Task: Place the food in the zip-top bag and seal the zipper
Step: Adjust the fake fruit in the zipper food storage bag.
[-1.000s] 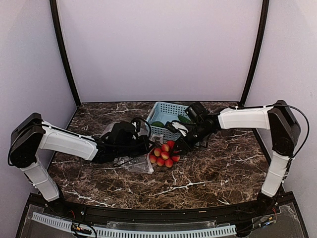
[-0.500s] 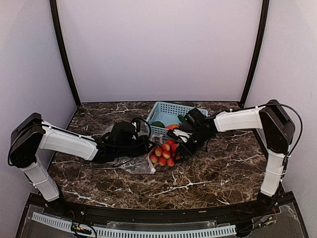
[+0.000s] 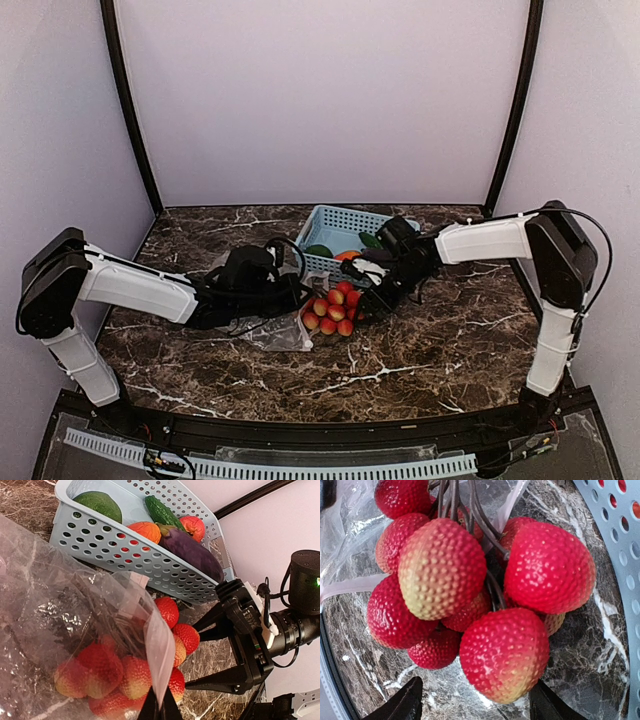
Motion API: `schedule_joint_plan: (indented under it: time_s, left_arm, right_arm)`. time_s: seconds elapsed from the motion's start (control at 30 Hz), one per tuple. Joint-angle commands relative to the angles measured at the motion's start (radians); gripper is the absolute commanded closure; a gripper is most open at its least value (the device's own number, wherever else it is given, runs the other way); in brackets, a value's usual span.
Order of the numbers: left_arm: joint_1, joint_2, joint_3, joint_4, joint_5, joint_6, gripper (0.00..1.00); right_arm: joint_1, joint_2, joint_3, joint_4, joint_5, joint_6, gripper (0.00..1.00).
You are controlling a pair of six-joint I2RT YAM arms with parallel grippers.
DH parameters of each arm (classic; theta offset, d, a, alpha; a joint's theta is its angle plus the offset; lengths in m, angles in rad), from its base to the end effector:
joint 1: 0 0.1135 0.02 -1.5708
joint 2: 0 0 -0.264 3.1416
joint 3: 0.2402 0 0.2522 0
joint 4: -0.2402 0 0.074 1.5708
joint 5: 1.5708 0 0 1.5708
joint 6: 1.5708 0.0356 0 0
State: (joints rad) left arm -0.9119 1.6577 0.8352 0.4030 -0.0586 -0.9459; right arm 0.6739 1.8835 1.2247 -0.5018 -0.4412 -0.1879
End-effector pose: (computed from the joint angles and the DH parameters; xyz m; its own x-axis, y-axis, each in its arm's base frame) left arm 0.2181 -0.2783 0.1932 -0.7595 -0.3416 -0.5536 0.2404 0.6435 -0.7267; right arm 0.2827 0.2453 0.1648 -0.5737 -0.6743 -0.4649 -0.8189 0.4828 0.3102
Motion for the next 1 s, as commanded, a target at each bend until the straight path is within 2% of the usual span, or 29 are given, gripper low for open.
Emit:
schedule_joint_plan:
  time_s: [0.0, 0.13, 0.2, 0.4, 0.43, 0.6, 0.97]
  left_arm:
    - [-0.001, -0.002, 0.019, -0.031, 0.020, 0.023, 0.99]
    - [0.002, 0.009, 0.030, -0.039, 0.029, 0.032, 0.99]
    - [0.002, 0.024, 0.036, -0.042, 0.040, 0.030, 0.99]
    - [0.002, 0.053, 0.061, -0.057, 0.056, 0.036, 0.99]
    - [0.002, 0.055, 0.068, -0.069, 0.056, 0.040, 0.99]
    - [0.003, 0.051, 0.087, -0.100, 0.055, 0.068, 0.99]
    - [0.003, -0.018, 0.125, -0.177, 0.072, 0.123, 0.99]
  right_arm:
    - [-0.010, 0.057, 0.039, 0.059, -0.076, -0.034, 0.28]
    - [-0.010, 0.095, 0.045, 0.095, -0.139, -0.057, 0.28]
    - [-0.011, 0.102, 0.037, 0.126, -0.198, -0.066, 0.32]
    - [-0.011, 0.101, 0.043, 0.178, -0.295, -0.038, 0.72]
    - [-0.011, 0.092, 0.046, 0.179, -0.310, -0.032, 0.75]
    - [-0.006, 0.056, 0.070, 0.201, -0.379, 0.018, 0.79]
    - [0.059, 0.140, 0.210, 0.165, -0.437, 0.073, 0.85]
